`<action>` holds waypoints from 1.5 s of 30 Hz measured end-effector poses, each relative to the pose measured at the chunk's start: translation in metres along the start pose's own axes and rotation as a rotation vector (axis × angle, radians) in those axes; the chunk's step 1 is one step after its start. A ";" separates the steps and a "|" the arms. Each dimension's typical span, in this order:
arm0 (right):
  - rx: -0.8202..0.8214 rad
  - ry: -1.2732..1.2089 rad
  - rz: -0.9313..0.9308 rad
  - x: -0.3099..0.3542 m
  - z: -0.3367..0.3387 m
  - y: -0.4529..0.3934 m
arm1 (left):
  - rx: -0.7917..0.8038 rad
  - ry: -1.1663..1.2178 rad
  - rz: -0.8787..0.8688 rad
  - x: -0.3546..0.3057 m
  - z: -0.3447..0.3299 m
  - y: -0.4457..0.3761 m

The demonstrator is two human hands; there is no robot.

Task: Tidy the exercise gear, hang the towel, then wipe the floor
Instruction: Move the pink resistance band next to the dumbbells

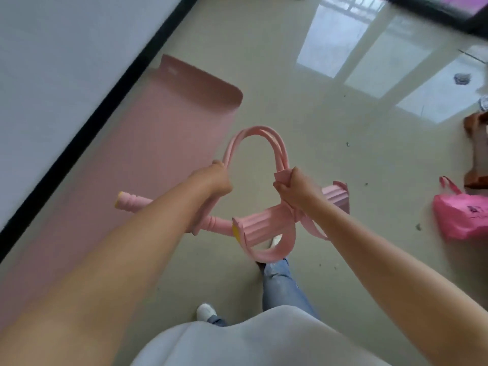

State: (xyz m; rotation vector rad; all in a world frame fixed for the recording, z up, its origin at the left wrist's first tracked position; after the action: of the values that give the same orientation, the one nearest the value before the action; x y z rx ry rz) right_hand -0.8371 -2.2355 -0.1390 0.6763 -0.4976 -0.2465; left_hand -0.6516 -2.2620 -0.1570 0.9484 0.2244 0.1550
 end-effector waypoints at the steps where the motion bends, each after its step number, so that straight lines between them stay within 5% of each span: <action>1: -0.002 0.000 0.001 -0.011 0.025 -0.011 | -0.001 -0.029 -0.003 -0.026 0.013 -0.008; 12: -0.072 0.061 0.069 -0.061 0.243 -0.139 | -0.012 -0.280 -0.047 -0.214 0.154 -0.071; 26: -0.166 0.271 0.005 0.041 0.465 -0.387 | -0.271 -0.481 -0.068 -0.339 0.431 -0.258; 45: 0.031 0.209 0.114 0.156 0.732 -0.764 | -0.263 -0.486 -0.059 -0.506 0.781 -0.520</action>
State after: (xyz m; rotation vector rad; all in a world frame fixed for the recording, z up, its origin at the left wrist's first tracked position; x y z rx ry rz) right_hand -1.1247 -3.2642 -0.0899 0.6927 -0.3393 -0.0596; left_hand -0.9215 -3.2906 -0.0810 0.6912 -0.2132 -0.1007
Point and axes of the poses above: each hand's wrist, its own y-axis away from the middle knuckle, its own z-axis out of the back of the hand, x = y × z, the point moved 3 cm from there along -y, towards the middle knuckle, and after that the axes turned 5 degrees about x, right-handed, at the moved point
